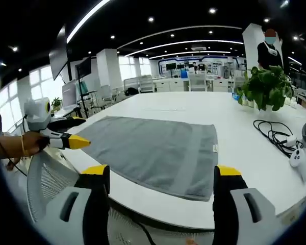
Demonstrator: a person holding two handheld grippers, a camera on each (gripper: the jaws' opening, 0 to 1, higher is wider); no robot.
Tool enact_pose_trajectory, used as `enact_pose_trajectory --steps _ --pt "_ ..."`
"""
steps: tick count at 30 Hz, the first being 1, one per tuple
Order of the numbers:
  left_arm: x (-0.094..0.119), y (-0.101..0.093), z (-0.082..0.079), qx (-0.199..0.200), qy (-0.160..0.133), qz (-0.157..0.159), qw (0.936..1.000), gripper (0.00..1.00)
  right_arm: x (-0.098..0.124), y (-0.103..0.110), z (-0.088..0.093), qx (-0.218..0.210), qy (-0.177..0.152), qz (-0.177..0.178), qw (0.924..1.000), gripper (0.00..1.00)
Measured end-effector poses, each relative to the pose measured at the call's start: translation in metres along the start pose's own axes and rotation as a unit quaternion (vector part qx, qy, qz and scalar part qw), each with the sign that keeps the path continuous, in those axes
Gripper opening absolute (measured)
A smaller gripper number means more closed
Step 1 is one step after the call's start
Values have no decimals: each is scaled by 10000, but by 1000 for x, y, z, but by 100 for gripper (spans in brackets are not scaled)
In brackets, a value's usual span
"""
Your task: Fold the towel on the table until its edges align and the towel forms a compact rectangular stack.
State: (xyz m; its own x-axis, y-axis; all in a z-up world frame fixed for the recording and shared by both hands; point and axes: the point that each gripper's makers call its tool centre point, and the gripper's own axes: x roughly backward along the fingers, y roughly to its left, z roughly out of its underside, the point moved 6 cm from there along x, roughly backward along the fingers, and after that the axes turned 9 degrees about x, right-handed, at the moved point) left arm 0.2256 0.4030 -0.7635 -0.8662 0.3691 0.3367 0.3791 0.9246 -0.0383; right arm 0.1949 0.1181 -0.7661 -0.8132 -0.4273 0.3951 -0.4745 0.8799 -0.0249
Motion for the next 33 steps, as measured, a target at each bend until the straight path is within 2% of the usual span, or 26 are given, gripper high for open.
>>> enact_pose_trajectory --steps 10,26,30,33 --pt "-1 2 2 -5 75 -29 10000 88 -1 1 0 29 5 -78 10000 83" --pt "-4 3 7 -101 247 -76 9996 88 2 -1 -2 -257 -112 -124 9995 83" --pt "-4 5 8 -222 317 -205 9990 85 6 1 -6 -256 -175 -134 9994 77" --pt "-3 7 8 -260 317 -295 9987 85 7 0 -8 -356 -222 -176 9990 84"
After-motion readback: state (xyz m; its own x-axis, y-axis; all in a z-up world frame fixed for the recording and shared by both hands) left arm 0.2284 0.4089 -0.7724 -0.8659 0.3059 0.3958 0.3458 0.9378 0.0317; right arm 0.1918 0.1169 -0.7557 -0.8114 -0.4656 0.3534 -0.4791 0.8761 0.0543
